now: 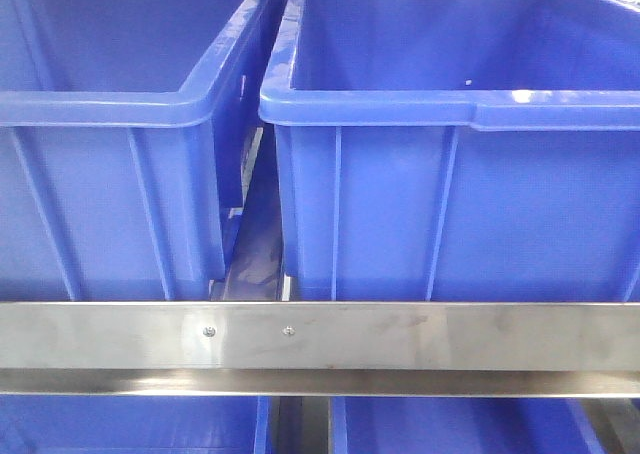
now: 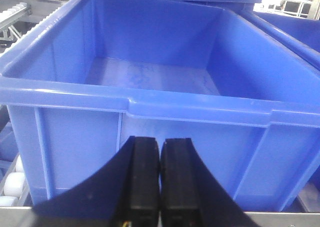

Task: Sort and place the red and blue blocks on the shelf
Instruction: 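Raise both open grippers up out of the blue bins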

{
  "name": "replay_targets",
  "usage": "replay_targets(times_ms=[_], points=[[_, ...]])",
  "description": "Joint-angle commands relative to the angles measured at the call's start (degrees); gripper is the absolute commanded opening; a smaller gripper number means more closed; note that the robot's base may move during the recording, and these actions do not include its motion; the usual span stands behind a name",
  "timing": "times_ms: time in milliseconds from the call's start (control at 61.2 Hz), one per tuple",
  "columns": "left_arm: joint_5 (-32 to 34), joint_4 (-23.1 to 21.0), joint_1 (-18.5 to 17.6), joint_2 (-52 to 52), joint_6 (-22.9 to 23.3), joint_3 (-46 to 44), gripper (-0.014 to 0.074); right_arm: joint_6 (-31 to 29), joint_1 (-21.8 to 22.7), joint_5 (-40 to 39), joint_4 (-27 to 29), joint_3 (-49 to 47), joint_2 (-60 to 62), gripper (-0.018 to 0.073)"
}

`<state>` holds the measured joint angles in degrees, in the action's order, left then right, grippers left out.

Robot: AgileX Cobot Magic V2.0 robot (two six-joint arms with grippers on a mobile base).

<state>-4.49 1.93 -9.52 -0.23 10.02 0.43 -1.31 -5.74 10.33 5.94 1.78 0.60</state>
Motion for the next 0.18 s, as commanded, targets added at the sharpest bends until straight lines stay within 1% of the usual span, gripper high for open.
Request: replay_targets(times_ms=[0,163], points=[[5.12,-0.45,-0.35,-1.25,0.53,1.95,0.0141,-0.24,0.42,-5.01,-0.41,-0.02,0.94,0.0070],[5.12,-0.45,-0.35,-1.25,0.53,1.95,0.0141,-0.24,0.42,-5.01,-0.41,-0.02,0.94,0.0070]])
